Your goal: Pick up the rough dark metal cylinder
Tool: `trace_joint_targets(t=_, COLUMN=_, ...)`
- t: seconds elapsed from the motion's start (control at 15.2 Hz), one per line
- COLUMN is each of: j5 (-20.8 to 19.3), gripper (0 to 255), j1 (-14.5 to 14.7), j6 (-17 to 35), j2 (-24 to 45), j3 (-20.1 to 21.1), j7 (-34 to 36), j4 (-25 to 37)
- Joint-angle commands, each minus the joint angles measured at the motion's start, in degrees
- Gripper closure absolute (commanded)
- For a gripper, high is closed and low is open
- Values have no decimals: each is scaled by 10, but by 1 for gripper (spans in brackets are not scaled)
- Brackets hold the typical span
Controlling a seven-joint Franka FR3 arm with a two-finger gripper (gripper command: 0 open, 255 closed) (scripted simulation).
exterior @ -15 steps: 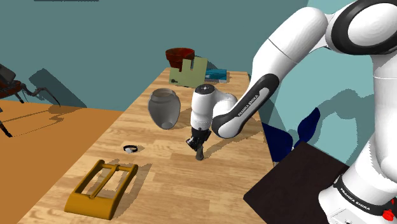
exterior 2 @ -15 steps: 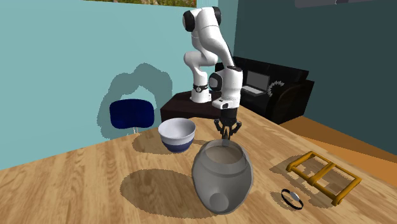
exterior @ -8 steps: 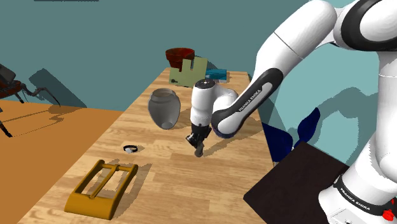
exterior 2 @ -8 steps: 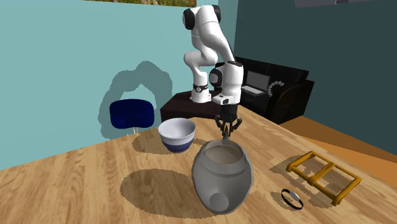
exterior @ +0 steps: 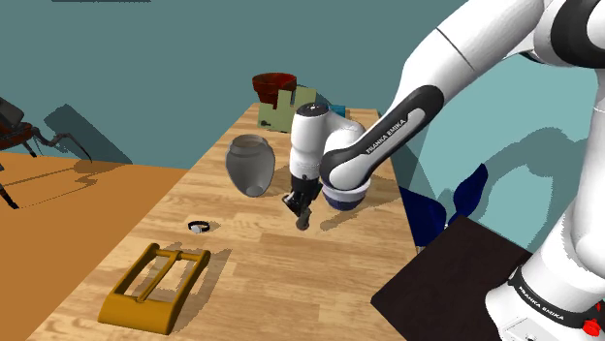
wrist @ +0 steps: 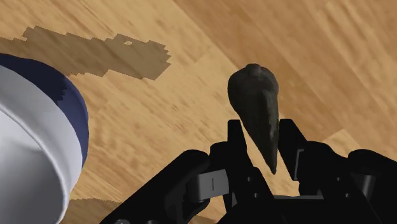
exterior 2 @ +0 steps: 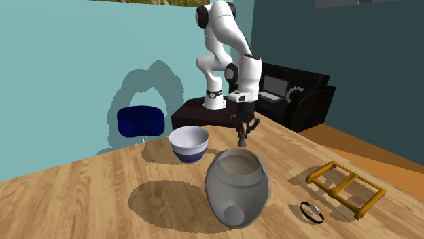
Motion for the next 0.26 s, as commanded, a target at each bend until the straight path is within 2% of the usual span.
trace_joint_targets(t=0.0, j5=10, gripper=255, j1=-4, j6=-11, j2=-13, j3=6, j7=-8, j4=-1)
trace_joint_targets(t=0.2, j5=17, gripper=255, j1=-7, j6=-17, j2=-20, j3=9, j7=-13, j4=0)
